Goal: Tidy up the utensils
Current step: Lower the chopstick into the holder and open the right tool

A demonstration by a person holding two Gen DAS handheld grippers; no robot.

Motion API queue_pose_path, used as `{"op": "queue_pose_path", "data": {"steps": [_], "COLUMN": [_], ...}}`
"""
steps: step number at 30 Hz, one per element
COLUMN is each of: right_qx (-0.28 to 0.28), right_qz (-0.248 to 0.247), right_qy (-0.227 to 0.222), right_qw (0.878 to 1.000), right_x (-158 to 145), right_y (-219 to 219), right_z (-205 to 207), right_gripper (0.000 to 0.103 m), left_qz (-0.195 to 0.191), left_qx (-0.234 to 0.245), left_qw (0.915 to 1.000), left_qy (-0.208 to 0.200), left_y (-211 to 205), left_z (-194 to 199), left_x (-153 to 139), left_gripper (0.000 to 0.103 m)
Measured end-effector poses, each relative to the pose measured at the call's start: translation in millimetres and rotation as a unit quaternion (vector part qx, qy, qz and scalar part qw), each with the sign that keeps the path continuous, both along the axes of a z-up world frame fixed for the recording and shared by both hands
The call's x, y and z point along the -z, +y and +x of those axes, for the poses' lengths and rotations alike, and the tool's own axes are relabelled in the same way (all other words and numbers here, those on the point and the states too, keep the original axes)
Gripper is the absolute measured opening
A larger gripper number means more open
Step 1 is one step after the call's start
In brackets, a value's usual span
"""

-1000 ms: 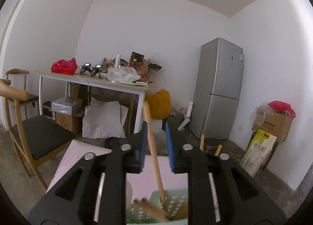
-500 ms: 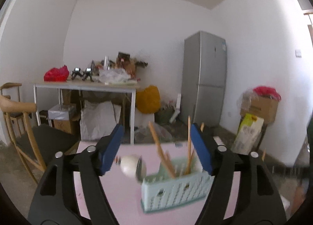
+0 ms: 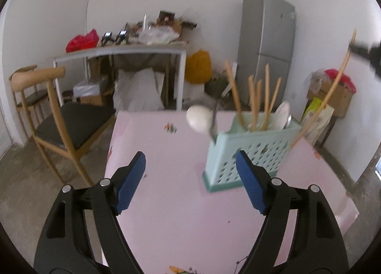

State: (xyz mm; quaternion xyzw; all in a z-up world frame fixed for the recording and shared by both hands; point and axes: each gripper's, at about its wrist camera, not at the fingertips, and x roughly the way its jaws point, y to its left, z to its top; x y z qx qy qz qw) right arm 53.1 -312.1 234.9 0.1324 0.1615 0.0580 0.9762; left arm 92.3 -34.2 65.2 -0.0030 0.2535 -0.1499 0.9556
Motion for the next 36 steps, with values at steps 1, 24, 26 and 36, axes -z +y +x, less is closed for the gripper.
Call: {"op": "queue_pose_path", "data": {"steps": [1,24,26,36], "right_qx": [-0.001,-0.013,-0.010,0.042], "right_qz": [-0.005,-0.066,-0.052,-0.017], "right_qy": [-0.006,0.099,0.090,0.092], "right_qw": [1.000,0.993,0.995,0.995], "right_x": [-5,80,76,93], "right_y": [2,31,23,1], "right_z": [2,87,74,9], "right_gripper": [0.007,0.010,0.021,0.047], "left_qz": [0.004,0.031,0.030,0.044], "left_qx": [-0.001,-0.010,-0.011,-0.026], "left_qw": [0.9999,0.9979,0.9976,0.9971], "left_qy": [0.012,0.056,0.061,0.056], "left_y": [2,-9,-10,-25], "left_z": [2,10,12,10], "left_x": [4,19,20,18], "left_gripper": [0.075,0.088,0.089,0.094]}}
